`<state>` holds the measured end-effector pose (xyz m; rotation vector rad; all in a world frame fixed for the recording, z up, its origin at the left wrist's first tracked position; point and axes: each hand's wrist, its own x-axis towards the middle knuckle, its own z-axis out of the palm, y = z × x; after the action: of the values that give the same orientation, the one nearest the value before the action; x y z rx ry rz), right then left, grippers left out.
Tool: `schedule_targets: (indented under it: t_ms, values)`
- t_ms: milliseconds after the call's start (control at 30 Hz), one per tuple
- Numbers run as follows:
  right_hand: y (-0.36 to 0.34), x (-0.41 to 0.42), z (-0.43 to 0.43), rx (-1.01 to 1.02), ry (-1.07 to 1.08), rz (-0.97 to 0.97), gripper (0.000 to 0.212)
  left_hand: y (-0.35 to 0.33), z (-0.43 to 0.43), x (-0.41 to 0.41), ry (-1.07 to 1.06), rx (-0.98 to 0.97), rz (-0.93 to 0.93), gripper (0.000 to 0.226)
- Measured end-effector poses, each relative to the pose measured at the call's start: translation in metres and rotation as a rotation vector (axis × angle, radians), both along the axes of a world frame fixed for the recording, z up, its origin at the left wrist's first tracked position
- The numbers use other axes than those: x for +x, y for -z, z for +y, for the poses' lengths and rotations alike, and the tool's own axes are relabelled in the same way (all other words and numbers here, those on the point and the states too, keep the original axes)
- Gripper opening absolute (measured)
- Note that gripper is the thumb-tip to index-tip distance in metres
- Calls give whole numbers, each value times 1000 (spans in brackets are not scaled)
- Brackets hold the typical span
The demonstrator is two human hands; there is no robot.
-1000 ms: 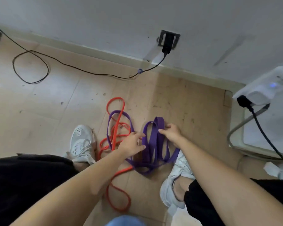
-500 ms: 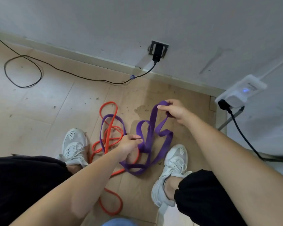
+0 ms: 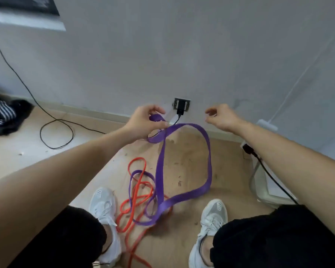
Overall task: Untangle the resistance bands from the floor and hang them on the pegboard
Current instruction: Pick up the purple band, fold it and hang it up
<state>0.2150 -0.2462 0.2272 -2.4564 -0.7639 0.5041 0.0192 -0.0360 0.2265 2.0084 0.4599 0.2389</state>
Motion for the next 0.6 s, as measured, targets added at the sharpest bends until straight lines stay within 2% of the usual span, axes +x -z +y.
schedule_targets:
  t_ms: [133,233,333,433,600]
  values:
    - [-36,-32,15,154,-124,194,30,-60,7,12,78,141,-117,31]
    - [-49,-59,28,208,-196,341,43,-94,4,17,59,159,-227,27]
    - [-48,-80,41,208,-240,403,53,-120,2,21,28,207,-332,27]
    - [-43,-92,54,230,-273,425,41,-140,6,20,-34,233,-440,28]
    - [-28,-104,76,308,-188,482,25,-154,23,11,-221,167,-610,20]
